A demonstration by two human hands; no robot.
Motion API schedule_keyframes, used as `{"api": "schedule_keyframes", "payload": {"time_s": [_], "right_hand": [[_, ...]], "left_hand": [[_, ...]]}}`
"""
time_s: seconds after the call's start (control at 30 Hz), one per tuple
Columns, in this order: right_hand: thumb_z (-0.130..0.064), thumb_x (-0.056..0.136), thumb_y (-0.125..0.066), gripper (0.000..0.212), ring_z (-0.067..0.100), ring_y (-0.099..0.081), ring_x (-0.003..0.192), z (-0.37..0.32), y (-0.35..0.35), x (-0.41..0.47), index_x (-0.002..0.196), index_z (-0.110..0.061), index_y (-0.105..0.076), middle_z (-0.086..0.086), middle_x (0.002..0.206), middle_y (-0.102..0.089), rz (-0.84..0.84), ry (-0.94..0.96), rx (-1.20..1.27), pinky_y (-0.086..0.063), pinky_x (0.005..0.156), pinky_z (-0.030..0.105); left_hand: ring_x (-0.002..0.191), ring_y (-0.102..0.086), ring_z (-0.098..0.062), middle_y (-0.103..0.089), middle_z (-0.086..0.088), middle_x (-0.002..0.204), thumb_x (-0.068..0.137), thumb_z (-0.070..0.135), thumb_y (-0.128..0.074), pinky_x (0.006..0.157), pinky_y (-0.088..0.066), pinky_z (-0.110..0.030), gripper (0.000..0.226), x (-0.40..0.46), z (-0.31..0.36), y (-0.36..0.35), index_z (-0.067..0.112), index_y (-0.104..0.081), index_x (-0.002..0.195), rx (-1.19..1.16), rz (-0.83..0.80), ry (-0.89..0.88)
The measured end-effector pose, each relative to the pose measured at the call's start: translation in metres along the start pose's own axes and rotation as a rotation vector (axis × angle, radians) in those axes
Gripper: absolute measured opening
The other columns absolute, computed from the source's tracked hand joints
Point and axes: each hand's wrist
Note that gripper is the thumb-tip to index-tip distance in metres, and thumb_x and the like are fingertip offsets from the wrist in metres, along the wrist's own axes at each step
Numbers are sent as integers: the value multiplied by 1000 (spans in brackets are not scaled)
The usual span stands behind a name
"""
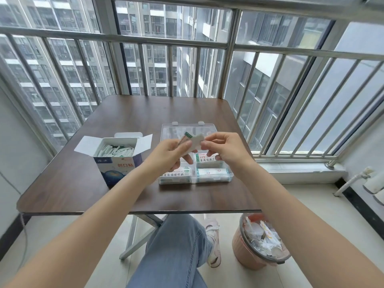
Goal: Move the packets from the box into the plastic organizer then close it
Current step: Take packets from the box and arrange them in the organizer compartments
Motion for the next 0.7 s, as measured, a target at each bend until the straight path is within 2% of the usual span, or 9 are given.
{"api": "schedule_keyframes", "payload": {"time_s": [0.07, 0.13, 0.2, 0.3, 0.37, 0.4, 0.47, 0.6, 0.7], "right_hand": [[-7, 82, -70, 10, 5, -56, 49, 3, -3, -2, 76, -12, -64, -2, 64, -68, 9, -29, 44, -39, 50, 18], [-7, 82, -69, 11, 7, -60, 49, 3, -6, -7, 76, -12, -62, -1, 64, -68, -6, -61, 108, -43, 52, 18], [-15, 86, -66, 9, 10, -65, 52, 1, -11, -13, 82, -10, -61, 5, 68, -69, -53, -127, 206, -50, 52, 18], [-30, 88, -63, 23, 17, -69, 59, -1, -18, -17, 84, -7, -59, 14, 72, -70, -73, -218, 329, -55, 54, 18], [-17, 87, -65, 14, 15, -69, 59, 1, -22, -17, 85, -4, -61, 14, 76, -68, -80, -192, 323, -55, 57, 17], [-7, 85, -66, 6, 14, -69, 58, 1, -23, -17, 84, -3, -62, 14, 77, -66, -82, -176, 308, -56, 59, 17], [2, 81, -67, 8, 14, -68, 56, 3, -25, -16, 85, -4, -63, 12, 78, -65, -69, -156, 260, -56, 60, 18], [-3, 80, -70, 12, 13, -65, 50, 6, -31, -17, 86, -5, -60, 9, 73, -65, -34, -140, 204, -55, 55, 19], [-8, 81, -70, 13, 11, -63, 47, 7, -33, -20, 76, -8, -58, 7, 69, -65, -16, -113, 201, -50, 48, 17]], "left_hand": [[33, -30, -3, -63, 7, 52, 100, 27, -41, 34, -24, -13, 30, -6, -1, 4, 13, -62, 85, -15, 49, -4], [33, -28, -3, -67, 6, 58, 99, 26, -44, 34, -23, -14, 26, -9, -4, 8, 13, -63, 87, -20, 93, -16], [33, -27, -2, -68, 7, 61, 97, 22, -49, 34, -23, -13, 20, -12, -9, 11, 13, -65, 88, 3, 129, -32], [33, -28, -2, -54, 14, 43, 94, 17, -56, 37, -24, -11, 15, -17, -14, 13, 8, -67, 88, 72, 149, -42], [37, -39, 1, -52, 17, 45, 89, 13, -64, 41, -29, -7, 10, -21, -16, 16, 7, -69, 95, 94, 146, -59], [43, -46, 5, -57, 18, 54, 86, 10, -67, 46, -32, -4, 14, -22, -16, 17, 8, -69, 99, 103, 144, -69], [57, -53, 7, -62, 12, 71, 82, 9, -71, 54, -37, -2, 21, -24, -18, 20, 10, -68, 102, 137, 143, -79], [47, -50, 7, -61, 8, 64, 79, 10, -75, 53, -37, -12, 13, -22, -23, 25, 19, -67, 80, 144, 237, -57], [53, -53, -2, -65, 5, 63, 79, 15, -75, 61, -39, -23, 12, -19, -29, 27, 20, -67, 72, 189, 261, -43]]}}
Point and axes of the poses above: each hand's wrist, its own x-axis towards the middle knuckle, its own y-axis out of the back of the hand, z = x × y
